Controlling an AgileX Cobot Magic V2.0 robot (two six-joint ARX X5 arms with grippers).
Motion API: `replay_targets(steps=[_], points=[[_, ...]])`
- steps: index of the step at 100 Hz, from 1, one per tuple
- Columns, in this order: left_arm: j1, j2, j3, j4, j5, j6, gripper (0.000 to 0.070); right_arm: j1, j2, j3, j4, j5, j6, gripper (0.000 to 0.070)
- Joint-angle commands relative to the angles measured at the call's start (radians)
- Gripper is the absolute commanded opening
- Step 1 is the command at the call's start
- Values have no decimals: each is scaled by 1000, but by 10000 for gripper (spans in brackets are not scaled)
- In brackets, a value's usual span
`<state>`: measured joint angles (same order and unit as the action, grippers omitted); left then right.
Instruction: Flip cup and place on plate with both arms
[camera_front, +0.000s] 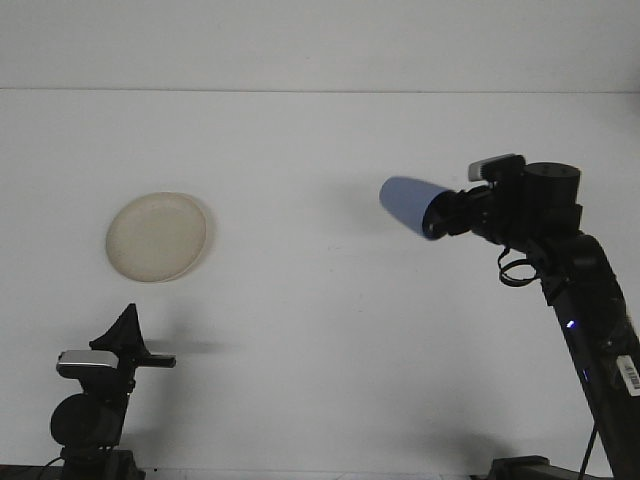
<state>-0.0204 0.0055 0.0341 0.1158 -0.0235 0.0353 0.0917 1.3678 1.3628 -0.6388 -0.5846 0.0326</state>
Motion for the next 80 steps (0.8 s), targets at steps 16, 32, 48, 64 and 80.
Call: replay_targets(steps=[16,32,48,64,80], points=[[0,-1,-20,13,-2,-3,13,266,15,60,-336,157,-162,0],[0,-1,-20,13,-2,-5,13,463,55,61,-393,255,-160,0],[0,-1,-20,14,-2,-96,13,606,138,66,-452,346,-152,0],[0,-1,-20,14,-2,-198,13,692,225,80,-496,384,-152,0],[0,-1,-20,14,-2,-263,12,749,306,104,-536,443,-152,0]])
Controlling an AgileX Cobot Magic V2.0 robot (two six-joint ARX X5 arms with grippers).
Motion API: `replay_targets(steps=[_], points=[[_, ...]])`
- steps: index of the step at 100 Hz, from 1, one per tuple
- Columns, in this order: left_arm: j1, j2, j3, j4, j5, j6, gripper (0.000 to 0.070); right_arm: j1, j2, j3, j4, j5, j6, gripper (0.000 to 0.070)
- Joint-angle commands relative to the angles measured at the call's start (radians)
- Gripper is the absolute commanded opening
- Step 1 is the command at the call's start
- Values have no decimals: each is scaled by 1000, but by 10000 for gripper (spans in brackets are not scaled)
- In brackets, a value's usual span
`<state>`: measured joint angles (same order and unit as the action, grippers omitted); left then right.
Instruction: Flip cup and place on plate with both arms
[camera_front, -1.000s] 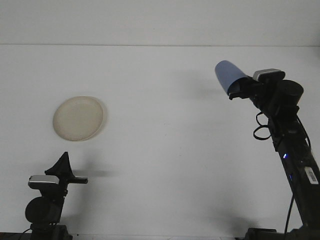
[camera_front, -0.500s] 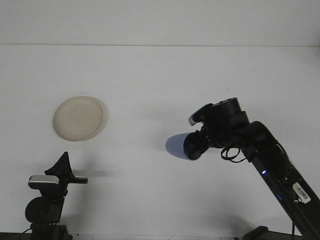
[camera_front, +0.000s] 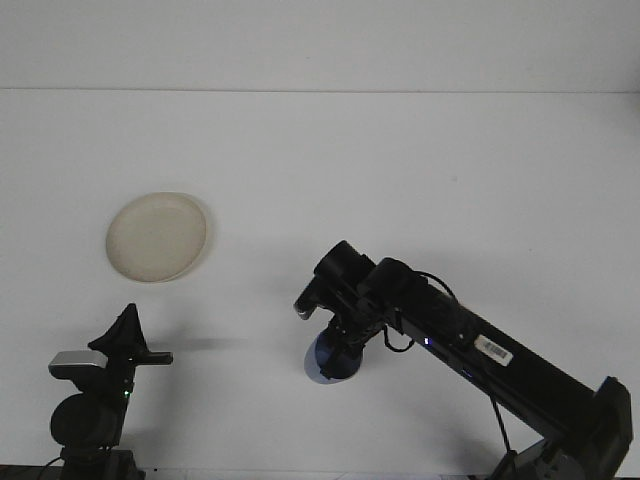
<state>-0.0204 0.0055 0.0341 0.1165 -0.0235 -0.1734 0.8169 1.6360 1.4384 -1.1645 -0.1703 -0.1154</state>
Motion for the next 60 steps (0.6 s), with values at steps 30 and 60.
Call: replay_targets(steps=[30,60], points=[[0,-1,-20,13,-2,-82,12,68,137,50,-35,48,-8,0],[0,-1,-20,13,-2,-83,12,80,142,50,-38,43,-20,186]])
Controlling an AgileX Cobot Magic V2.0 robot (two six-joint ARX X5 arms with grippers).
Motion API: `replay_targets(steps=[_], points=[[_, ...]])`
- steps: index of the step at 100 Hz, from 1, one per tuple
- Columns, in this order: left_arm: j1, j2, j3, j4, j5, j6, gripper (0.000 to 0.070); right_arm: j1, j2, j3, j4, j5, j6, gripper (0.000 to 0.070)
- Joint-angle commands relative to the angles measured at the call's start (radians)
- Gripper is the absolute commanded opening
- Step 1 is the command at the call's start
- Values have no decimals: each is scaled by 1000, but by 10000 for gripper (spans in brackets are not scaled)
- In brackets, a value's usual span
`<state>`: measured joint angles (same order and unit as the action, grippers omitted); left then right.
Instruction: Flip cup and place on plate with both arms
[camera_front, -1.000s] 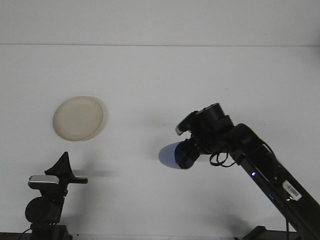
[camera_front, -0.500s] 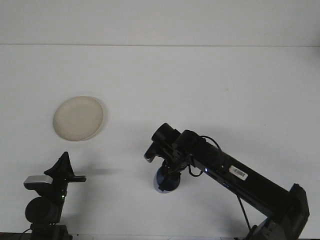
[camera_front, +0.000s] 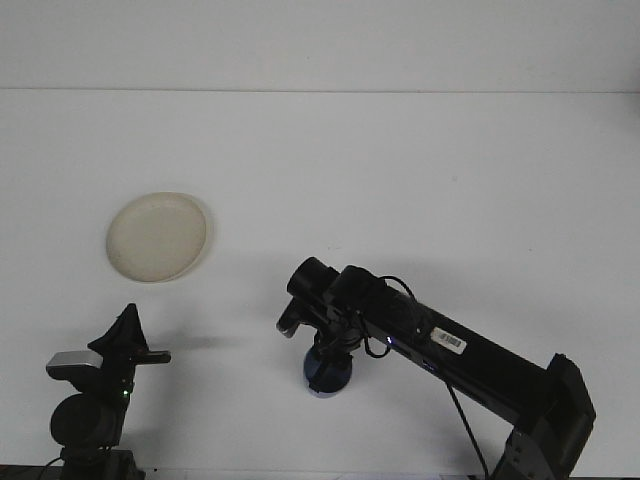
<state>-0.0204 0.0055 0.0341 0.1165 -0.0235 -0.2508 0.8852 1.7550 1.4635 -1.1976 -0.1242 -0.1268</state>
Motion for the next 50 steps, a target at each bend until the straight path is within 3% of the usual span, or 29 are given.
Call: replay_targets(steps=[1,8,17,35,50], points=[[0,-1,-20,13,-2,-5,12,12,23,25,-5,-3,-9,204],[0,-1,-20,13,-2,-6,12,12,23,25,2,-8,-9,282],[0,-1,-18,14,-2,-35,12,12,19,39,0,-18,-10,287],[0,-1,-4,16,-2,-243,12,-7,-33,145,-41,-58,-8,288],[0,0,14,3,67,-328,12,-40,-116,247,-41,-58,-11,287]])
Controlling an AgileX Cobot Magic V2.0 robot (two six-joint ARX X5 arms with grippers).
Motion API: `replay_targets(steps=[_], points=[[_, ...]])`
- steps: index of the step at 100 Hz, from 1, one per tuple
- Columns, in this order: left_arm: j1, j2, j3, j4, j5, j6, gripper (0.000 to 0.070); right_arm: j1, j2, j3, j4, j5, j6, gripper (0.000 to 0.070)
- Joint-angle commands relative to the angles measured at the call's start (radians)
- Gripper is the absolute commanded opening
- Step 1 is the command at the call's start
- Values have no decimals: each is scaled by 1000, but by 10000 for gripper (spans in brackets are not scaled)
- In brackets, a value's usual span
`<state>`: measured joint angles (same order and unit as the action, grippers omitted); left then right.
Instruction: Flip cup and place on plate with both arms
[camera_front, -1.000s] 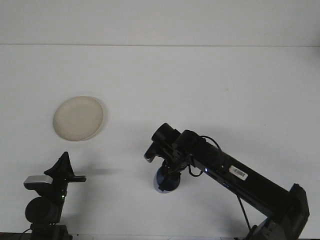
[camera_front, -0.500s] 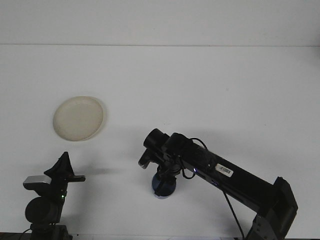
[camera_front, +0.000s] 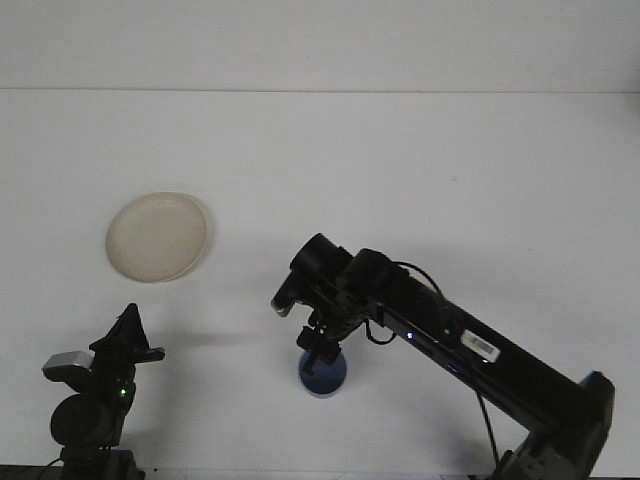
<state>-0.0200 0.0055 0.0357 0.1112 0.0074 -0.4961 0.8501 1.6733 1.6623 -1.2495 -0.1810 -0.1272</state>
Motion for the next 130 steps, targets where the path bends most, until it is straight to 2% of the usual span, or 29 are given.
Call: replay_targets(steps=[1,10,27,39,56,61,68,74,79,91,101,115,130], points=[[0,0,15,7,45,-87,12,-8,-41,51,15,-2,-10,287],[0,3,53,-37,120,-124,14,-47,-115,58,86,-2,-11,280],[0,70,192,-162,185,-109,15,-178,-264,17,217,-7,-6,279],[0,197,314,-193,260,-1,15,-278,-403,-134,375,-13,5,279],[-5,473,523,-239,387,173,23,-411,-622,-465,642,-13,64,279],[-14,560,593,-272,436,219,82,-441,-684,-557,710,-14,85,279],[-36,678,691,-337,475,266,259,-475,-766,-673,789,-13,96,279],[-64,766,769,-405,487,306,382,-498,-828,-757,842,-13,108,279],[-94,833,832,-467,491,351,428,-514,-872,-819,872,-12,111,279],[-179,974,969,-631,491,462,428,-549,-945,-927,906,-9,113,279],[-262,1080,1070,-772,489,523,428,-571,-973,-975,905,-9,113,279],[-391,1209,1166,-908,441,551,428,-589,-977,-990,906,-10,113,279],[-523,1322,1204,-964,393,564,429,-590,-978,-990,915,-14,113,279]])
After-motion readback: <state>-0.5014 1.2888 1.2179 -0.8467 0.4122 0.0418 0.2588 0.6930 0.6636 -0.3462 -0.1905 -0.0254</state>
